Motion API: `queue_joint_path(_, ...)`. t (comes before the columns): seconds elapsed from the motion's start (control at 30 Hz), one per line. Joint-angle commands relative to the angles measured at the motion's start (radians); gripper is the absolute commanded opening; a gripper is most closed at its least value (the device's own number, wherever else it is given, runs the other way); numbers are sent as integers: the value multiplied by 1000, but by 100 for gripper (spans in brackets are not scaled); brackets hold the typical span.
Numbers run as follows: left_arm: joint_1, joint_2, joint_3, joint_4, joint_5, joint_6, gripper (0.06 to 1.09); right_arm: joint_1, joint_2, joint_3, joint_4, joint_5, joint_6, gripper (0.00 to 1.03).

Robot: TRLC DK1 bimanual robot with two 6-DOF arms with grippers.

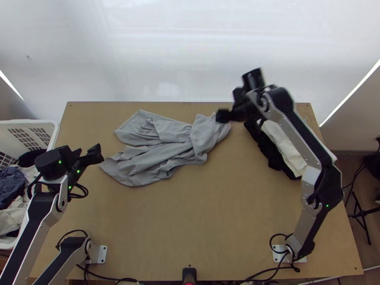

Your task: Fold the t-shirt

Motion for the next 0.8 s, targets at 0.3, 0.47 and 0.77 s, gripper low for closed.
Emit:
queue_joint_path(0.3, -19, -3, 11, -40, -1, 17, 104, 74, 73, -248, -26, -91, 11, 42)
queue_joint_path(0.47, -19, -4, 11, -45, -1, 15, 104, 181, 80, -244, -9, -89, -45, 51)
queue_joint_path(0.77, -19, -23, 6, -51, -1, 11, 104, 272, 149, -36, 5, 20, -57, 50)
